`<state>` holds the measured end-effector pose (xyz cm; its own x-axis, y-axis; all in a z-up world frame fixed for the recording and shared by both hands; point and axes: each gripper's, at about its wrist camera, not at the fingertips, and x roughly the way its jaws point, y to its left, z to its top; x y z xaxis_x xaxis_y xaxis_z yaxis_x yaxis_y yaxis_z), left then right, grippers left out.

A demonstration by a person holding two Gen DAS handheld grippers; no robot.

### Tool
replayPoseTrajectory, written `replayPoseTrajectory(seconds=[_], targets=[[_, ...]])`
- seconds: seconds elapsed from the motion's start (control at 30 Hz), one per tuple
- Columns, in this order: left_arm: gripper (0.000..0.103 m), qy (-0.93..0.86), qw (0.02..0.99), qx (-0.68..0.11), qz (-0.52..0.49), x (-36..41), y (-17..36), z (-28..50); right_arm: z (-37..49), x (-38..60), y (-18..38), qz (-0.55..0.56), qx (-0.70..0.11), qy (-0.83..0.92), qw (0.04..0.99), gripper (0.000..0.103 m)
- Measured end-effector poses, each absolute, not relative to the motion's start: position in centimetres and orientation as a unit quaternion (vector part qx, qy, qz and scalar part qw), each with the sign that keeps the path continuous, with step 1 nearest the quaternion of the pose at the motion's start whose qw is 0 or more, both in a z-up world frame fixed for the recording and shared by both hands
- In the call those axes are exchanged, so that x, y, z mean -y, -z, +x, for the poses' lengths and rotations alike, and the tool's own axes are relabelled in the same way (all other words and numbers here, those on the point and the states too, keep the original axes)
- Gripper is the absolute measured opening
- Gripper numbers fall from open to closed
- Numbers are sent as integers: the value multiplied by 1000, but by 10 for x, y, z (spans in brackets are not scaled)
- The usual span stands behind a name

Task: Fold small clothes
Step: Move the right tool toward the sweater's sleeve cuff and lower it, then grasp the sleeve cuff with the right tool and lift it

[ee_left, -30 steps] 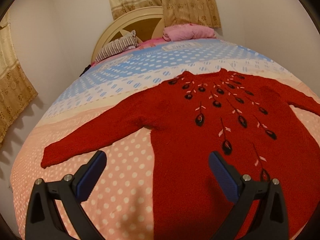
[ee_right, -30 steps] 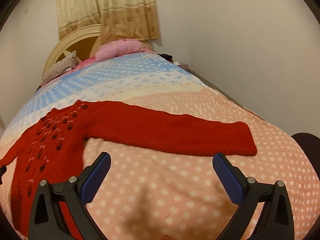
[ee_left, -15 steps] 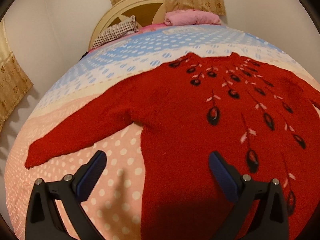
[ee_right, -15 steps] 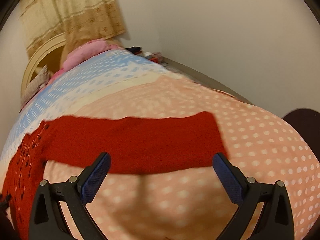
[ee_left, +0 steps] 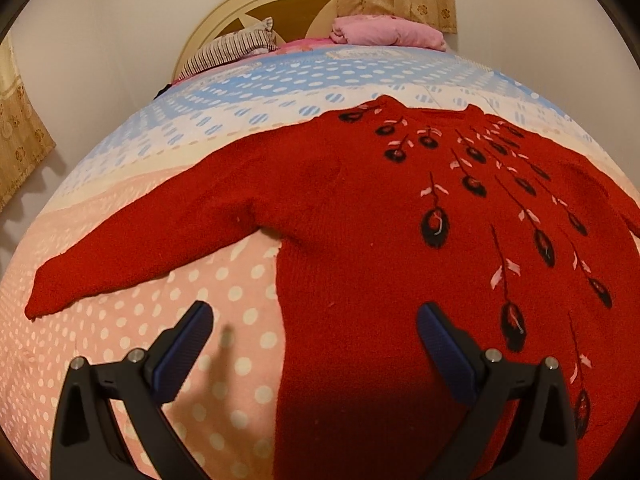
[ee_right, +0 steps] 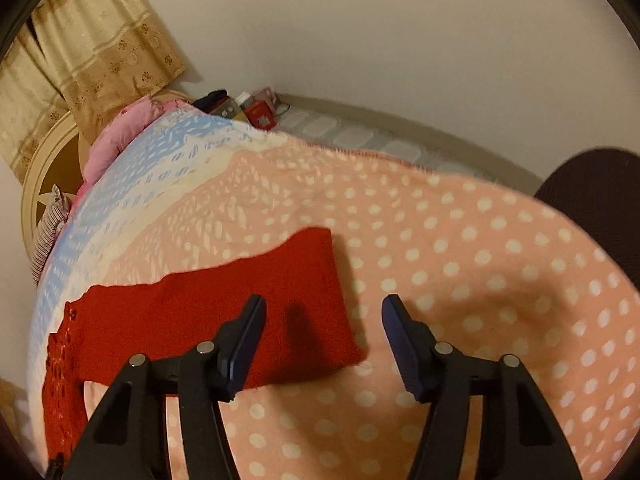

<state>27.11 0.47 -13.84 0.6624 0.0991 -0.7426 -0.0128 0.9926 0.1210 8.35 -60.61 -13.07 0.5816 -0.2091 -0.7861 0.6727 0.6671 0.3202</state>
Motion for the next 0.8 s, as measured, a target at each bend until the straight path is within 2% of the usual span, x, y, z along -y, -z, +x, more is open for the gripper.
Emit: replayPoseTrajectory(seconds=[0.1, 0.17, 0.2, 0.23, 0.27, 0.37, 0.6, 0.8], targets=[[103, -31, 910, -409, 56, -4, 139, 271, 87, 602, 140, 310, -388, 264, 827, 61], [103, -31, 910, -409, 57, -4, 139, 271, 92, 600, 148, 317, -399, 255, 822, 39], [103, -31, 910, -410, 56, -4, 139, 271, 94, 597, 147, 307, -400, 256, 825, 37], [103, -29, 909, -411, 55, -4, 139, 272, 95, 594, 146, 299, -401, 255, 828, 32], [103, -27, 909, -412, 54, -4, 139, 271, 96, 593, 144, 296, -401, 250, 830, 20], [103, -16, 910, -410, 55, -4, 137, 270, 100, 591, 137, 294, -399, 244, 833, 10], [103, -11, 922, -385, 26, -20, 120, 261, 113, 570, 93, 273, -362, 223, 863, 8], [103, -29, 930, -367, 12, -41, 108, 261, 137, 524, 28, 218, -324, 190, 901, 8]])
